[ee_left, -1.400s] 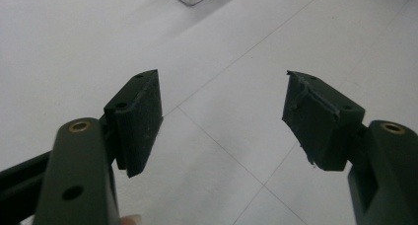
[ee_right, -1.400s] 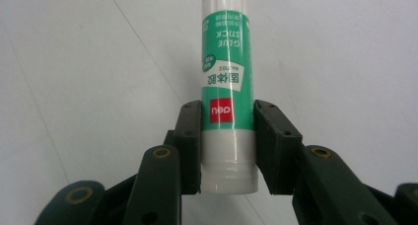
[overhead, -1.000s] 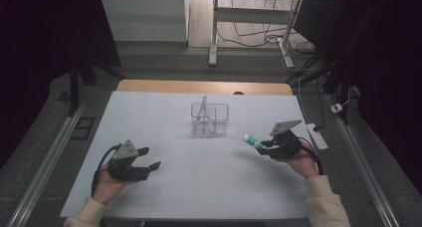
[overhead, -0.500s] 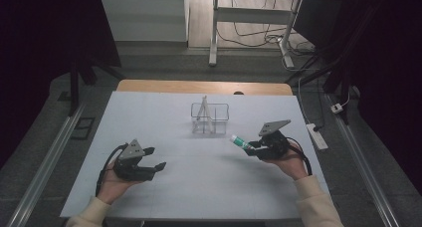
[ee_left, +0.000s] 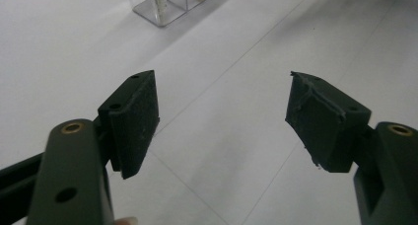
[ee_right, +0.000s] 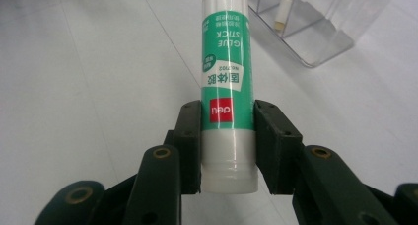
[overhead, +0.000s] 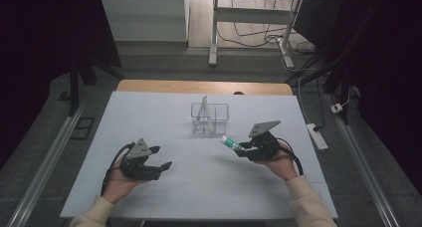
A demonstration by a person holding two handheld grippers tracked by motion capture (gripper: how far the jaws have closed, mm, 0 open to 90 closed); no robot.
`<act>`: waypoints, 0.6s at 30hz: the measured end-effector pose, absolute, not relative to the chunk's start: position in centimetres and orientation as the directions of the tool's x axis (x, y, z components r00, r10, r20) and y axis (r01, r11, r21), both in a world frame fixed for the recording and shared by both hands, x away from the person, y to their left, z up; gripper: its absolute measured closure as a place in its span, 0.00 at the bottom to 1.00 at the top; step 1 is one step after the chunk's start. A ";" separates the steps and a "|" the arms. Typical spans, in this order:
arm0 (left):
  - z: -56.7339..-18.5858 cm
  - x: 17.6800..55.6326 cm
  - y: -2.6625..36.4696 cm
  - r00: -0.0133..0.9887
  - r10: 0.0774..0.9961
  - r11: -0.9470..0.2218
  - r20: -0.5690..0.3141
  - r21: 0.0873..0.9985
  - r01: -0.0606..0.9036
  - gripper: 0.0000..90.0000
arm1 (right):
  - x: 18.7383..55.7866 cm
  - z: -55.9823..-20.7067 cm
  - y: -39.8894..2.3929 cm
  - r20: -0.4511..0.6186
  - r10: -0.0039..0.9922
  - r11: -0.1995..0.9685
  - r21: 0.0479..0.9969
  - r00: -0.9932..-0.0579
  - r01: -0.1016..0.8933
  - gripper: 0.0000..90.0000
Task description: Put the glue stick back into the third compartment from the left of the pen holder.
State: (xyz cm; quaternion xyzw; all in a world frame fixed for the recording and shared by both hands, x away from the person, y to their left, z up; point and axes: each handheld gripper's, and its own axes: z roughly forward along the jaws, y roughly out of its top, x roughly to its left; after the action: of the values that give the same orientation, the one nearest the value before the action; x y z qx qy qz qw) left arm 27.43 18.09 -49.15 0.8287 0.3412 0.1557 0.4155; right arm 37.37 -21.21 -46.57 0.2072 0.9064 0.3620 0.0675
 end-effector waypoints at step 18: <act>-48.9 28.5 14.7 0.753 0.658 -0.479 0.020 0.782 0.398 0.29 | 37.1 -47.2 -17.8 0.049 0.379 0.680 0.663 -0.924 0.314 0.72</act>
State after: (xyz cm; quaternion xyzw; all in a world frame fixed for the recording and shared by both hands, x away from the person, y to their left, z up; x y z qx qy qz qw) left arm 28.45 14.67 -48.94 0.8448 0.3127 0.1612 0.4031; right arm 37.11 -17.75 -47.15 0.1895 0.9152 0.3526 0.0464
